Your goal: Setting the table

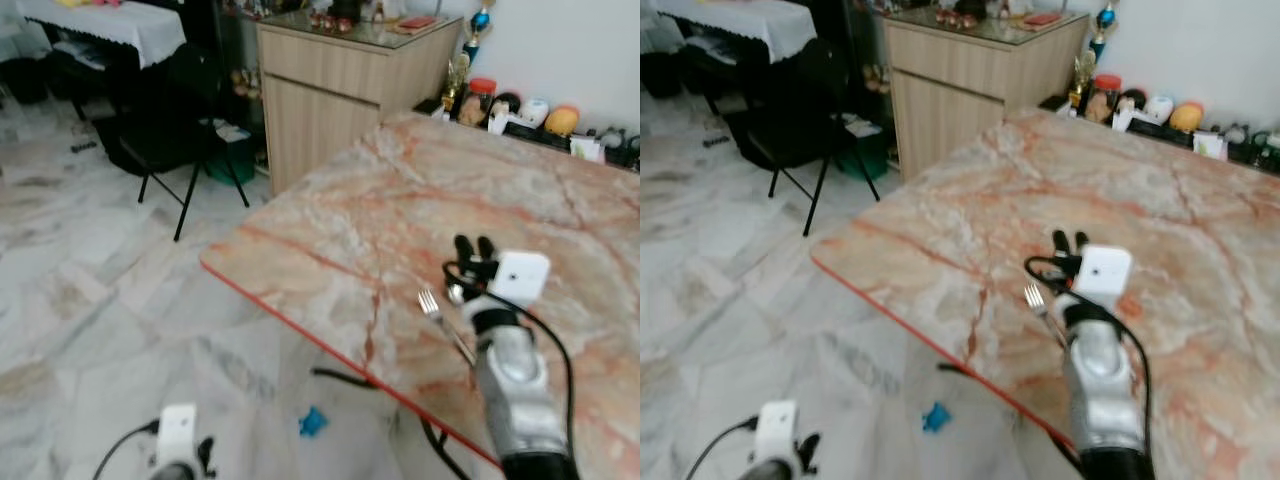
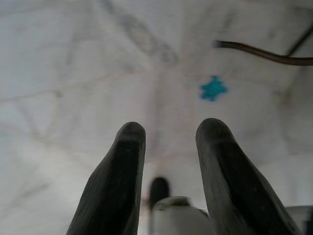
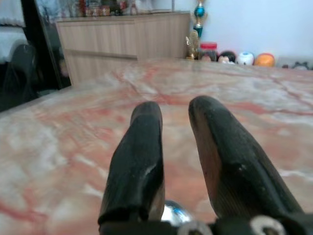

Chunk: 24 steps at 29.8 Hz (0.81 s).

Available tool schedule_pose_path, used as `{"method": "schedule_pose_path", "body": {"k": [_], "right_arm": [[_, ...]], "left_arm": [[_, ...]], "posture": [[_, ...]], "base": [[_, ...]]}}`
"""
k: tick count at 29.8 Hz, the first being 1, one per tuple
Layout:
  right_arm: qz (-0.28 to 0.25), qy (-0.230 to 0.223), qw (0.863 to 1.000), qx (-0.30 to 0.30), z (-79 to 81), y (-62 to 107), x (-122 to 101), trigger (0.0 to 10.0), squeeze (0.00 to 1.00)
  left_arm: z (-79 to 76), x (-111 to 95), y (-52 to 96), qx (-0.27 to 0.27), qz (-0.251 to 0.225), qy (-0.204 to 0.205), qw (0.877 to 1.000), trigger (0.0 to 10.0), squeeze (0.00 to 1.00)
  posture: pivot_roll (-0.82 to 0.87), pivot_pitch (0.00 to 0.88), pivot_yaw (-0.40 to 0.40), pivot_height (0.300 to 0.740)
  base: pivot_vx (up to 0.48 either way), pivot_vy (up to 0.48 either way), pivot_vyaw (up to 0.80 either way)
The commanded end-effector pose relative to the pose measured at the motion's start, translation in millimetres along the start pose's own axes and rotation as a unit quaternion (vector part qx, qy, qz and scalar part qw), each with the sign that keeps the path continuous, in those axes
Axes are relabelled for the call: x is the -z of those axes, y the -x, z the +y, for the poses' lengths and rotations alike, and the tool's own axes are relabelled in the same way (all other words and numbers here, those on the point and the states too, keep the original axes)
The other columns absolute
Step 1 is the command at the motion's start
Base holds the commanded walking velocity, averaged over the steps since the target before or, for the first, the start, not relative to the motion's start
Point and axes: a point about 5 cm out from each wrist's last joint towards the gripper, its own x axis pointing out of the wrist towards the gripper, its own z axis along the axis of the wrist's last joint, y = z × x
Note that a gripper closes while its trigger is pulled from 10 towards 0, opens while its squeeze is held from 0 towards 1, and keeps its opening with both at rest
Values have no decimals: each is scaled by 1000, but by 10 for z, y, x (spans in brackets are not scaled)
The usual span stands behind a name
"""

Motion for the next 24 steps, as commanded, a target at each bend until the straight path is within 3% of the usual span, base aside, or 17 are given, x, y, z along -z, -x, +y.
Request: {"method": "schedule_pose_path", "body": {"k": [1, 8, 9, 10, 11, 12, 13, 14, 24], "right_arm": [[9, 26, 999, -30, -2, -10, -61, 10000, 0], [114, 72, 985, -108, -116, 11, 7, 10000, 0], [126, 67, 983, -117, -120, 18, 9, 10000, 561], [137, 66, 980, -130, -116, 27, 10, 10000, 820], [150, 69, 974, -152, -102, 45, 13, 10000, 1000], [174, 68, 964, -188, -71, 92, 36, 10000, 1000], [174, 68, 964, -188, -71, 92, 36, 10000, 1000], [197, 87, 953, -214, -72, 156, 75, 10000, 1000], [242, 34, 946, -213, -118, 326, 79, 10000, 1000]], "left_arm": [[99, 64, 21, -12, 16, -2, 1000, 10000, 0], [90, 77, 23, -11, 20, -1, 1000, 10000, 0], [86, 80, 23, -10, 21, 0, 1000, 10000, 0], [82, 81, 22, -10, 21, 1, 1000, 10000, 0], [79, 80, 22, -9, 21, 1, 1000, 10000, 0], [75, 78, 21, -8, 22, 1, 1000, 10000, 0], [75, 78, 21, -8, 22, 1, 1000, 10000, 0], [79, 83, 22, -9, 23, 1, 1000, 10000, 0], [106, 113, 32, -12, 28, 2, 1000, 10000, 0]], "posture": [[37, 5, -18, 736], [32, 13, -14, 736], [32, 13, -14, 736], [30, 16, -12, 736], [28, 17, -11, 736], [28, 18, -11, 736], [28, 18, -11, 736], [32, 20, -12, 736], [33, 27, -15, 736]], "base": [[0, 0, 0], [0, 0, 0], [0, 0, 0], [0, 0, 0], [0, 0, 0], [0, 0, 0], [0, 0, 0], [0, 0, 0], [0, 0, 0]]}}
